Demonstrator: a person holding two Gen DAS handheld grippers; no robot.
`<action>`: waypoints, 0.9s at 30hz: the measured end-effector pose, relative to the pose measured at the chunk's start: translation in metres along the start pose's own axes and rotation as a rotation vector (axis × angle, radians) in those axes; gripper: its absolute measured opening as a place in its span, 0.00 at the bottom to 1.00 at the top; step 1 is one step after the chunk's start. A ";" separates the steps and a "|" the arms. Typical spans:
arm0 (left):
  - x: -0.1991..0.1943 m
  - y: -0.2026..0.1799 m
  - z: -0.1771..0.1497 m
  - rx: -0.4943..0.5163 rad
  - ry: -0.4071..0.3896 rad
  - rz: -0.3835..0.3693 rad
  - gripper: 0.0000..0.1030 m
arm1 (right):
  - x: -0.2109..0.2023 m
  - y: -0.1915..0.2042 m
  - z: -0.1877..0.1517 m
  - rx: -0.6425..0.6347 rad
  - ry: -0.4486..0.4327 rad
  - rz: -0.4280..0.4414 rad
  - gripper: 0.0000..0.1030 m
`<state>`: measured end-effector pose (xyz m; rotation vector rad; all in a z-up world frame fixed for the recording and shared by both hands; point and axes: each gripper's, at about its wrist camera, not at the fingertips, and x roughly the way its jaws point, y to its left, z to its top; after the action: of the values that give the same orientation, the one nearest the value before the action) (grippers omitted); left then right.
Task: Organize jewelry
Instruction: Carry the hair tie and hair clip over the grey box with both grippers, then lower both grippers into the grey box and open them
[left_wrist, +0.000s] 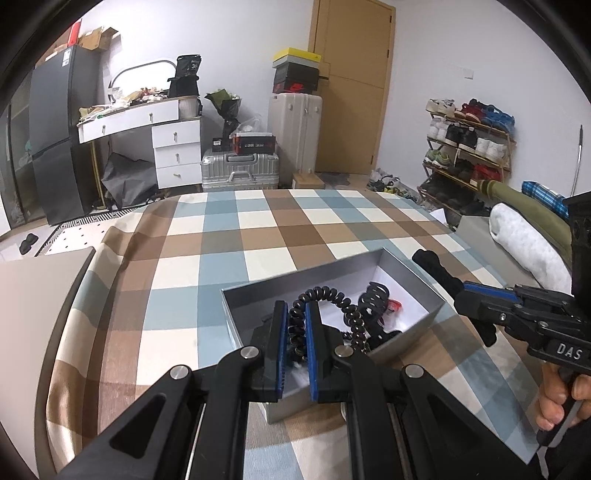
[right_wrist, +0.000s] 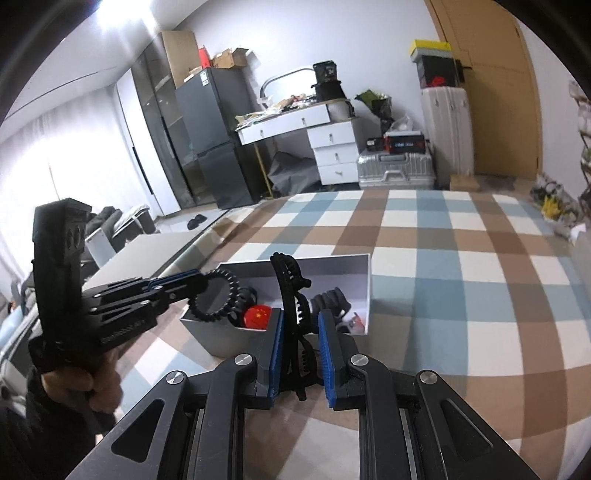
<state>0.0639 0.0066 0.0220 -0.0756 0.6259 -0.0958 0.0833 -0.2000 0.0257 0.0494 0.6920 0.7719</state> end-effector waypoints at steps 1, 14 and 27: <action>0.002 0.000 0.001 -0.008 -0.001 0.000 0.05 | 0.001 -0.001 0.002 0.009 -0.002 0.010 0.17; 0.017 -0.002 0.008 -0.007 0.003 0.014 0.05 | 0.034 -0.006 0.017 0.082 0.022 0.000 0.17; 0.024 -0.001 0.006 -0.011 0.024 0.023 0.05 | 0.053 -0.001 0.018 0.073 0.070 0.007 0.17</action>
<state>0.0868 0.0032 0.0126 -0.0779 0.6510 -0.0715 0.1211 -0.1625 0.0100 0.0914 0.7865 0.7581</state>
